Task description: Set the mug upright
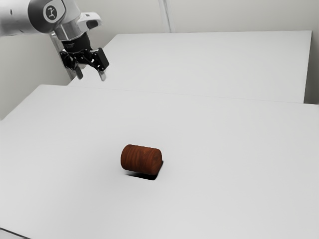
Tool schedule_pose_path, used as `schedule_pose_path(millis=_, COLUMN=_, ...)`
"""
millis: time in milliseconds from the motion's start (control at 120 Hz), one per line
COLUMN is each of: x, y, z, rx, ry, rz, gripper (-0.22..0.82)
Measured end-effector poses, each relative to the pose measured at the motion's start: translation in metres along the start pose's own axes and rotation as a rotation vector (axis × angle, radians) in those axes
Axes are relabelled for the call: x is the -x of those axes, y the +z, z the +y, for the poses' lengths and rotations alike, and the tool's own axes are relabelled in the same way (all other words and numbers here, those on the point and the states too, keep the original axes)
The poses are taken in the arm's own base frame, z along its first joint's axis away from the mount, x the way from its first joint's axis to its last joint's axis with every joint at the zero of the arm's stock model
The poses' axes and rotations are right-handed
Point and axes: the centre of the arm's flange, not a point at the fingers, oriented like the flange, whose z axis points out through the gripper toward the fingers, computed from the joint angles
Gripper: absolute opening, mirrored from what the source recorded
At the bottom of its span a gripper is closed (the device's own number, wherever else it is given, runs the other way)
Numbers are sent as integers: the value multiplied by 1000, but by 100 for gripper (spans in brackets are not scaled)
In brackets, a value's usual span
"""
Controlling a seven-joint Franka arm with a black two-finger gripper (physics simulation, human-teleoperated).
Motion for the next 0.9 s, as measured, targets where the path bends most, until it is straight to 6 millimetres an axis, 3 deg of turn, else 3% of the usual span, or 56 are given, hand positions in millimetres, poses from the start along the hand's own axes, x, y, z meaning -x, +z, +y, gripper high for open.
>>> schedule_pose_path(millis=208, x=10, y=-10, z=20, rx=-7, ry=30, rz=19, gripper=60)
schedule_pose_path(millis=442, x=18, y=-5, z=13, rx=1, ry=7, rz=4, gripper=60)
schedule_pose_path(millis=642, x=20, y=8, z=-6, rx=87, ry=-51, rz=-31, gripper=60)
schedule_pose_path(millis=775, x=24, y=40, z=-27, rx=157, ry=-105, rz=-90, gripper=60)
schedule_pose_path(millis=900, x=27, y=83, z=-42, rx=239, ry=-131, rz=-119, gripper=60)
